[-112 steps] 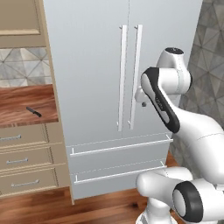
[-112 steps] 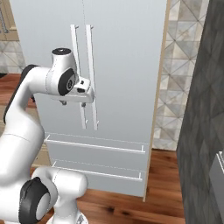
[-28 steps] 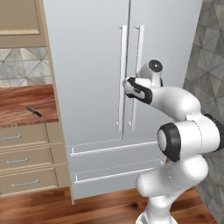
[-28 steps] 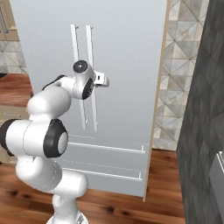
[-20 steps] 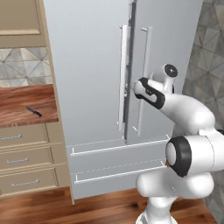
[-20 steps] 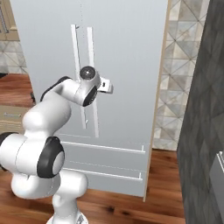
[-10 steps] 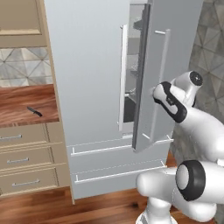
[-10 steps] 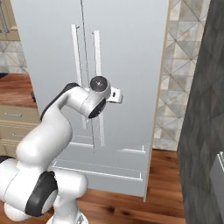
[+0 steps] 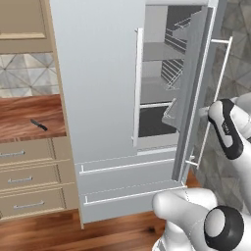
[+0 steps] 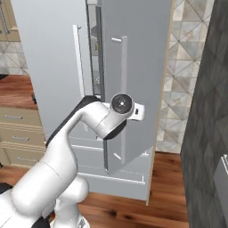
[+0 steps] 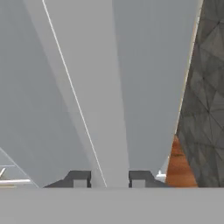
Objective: Retrieve the butter from the fridge and place it on a plate on the dining table. Then retrieve the butter knife by the fridge and place it near the plate.
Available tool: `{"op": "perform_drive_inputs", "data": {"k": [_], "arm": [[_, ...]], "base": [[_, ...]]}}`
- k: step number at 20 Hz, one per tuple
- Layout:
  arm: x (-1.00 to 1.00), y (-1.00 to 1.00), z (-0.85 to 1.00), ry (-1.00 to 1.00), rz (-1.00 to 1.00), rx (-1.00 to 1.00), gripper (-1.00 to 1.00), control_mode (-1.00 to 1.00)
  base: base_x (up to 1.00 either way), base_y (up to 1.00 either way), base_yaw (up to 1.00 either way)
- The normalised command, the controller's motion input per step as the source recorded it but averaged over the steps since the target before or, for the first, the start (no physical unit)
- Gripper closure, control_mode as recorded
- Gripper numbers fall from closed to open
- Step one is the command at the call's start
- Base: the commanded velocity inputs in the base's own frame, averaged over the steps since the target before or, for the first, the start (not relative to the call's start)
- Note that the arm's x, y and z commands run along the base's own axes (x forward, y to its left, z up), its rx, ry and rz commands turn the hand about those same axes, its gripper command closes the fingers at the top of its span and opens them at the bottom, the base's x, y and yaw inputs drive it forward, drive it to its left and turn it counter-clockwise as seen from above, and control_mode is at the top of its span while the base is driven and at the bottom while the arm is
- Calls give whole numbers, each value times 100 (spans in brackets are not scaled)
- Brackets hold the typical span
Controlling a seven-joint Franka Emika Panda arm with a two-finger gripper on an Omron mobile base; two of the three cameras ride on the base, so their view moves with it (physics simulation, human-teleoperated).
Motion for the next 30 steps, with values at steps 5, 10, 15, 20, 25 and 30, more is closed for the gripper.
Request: {"op": "perform_drive_inputs", "data": {"k": [5,10,15,20,25,30], "arm": [[-35,-40,-1,0,0,0,100,-100],[-4,-15,0,3,0,2,-100,-100],[-16,0,0,0,-1,0,-100,-100],[-34,0,0,0,-6,0,-100,-100],[-76,12,7,0,-16,-7,-100,-100],[-76,28,34,1,-17,-21,-100,-100]], "base": [[0,0,0],[0,0,0],[0,0,0],[0,0,0],[0,0,0],[0,0,0]]}}
